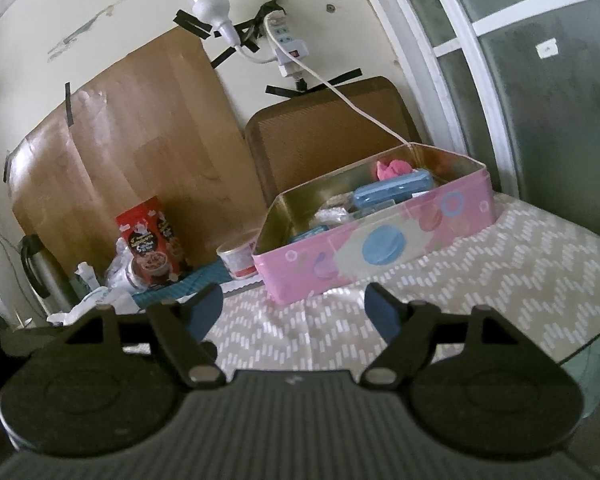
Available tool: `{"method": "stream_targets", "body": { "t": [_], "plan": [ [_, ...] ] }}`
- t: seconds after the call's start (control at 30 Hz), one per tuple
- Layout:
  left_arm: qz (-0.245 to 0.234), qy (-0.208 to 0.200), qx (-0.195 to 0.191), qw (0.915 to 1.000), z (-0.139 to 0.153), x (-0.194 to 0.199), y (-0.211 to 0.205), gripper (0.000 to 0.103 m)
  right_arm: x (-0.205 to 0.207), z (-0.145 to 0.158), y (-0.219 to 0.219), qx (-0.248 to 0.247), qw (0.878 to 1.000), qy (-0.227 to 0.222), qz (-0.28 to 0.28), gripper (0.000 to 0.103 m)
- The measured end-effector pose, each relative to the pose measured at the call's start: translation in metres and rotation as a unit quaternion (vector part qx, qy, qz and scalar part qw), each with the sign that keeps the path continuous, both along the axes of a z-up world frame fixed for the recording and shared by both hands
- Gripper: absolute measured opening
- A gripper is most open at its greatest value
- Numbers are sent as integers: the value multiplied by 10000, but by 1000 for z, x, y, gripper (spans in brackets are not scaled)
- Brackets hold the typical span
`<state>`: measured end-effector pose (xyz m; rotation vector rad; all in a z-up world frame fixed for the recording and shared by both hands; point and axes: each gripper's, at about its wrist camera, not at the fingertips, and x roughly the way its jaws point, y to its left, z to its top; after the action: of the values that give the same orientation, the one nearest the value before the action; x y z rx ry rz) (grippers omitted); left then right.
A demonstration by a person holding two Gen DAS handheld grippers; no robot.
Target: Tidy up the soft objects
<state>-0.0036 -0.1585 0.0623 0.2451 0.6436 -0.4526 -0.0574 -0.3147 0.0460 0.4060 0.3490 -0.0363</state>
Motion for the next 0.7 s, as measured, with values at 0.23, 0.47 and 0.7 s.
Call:
{"method": "stream_targets", "body": {
  "t": [0.23, 0.47, 0.7],
  "plan": [
    [37, -126, 194, 9997, 1, -9, -7, 103, -2, 0, -4, 92, 9999, -40, -109, 80],
    [-48, -200, 324, 9993, 3, -16, -9, 103, -3, -1, -5, 185, 9997, -62, -157, 80],
    [-159, -40, 307, 9994, 1, -20, -10, 103, -5, -3, -6, 235, 9995, -36, -228, 80]
  ]
}}
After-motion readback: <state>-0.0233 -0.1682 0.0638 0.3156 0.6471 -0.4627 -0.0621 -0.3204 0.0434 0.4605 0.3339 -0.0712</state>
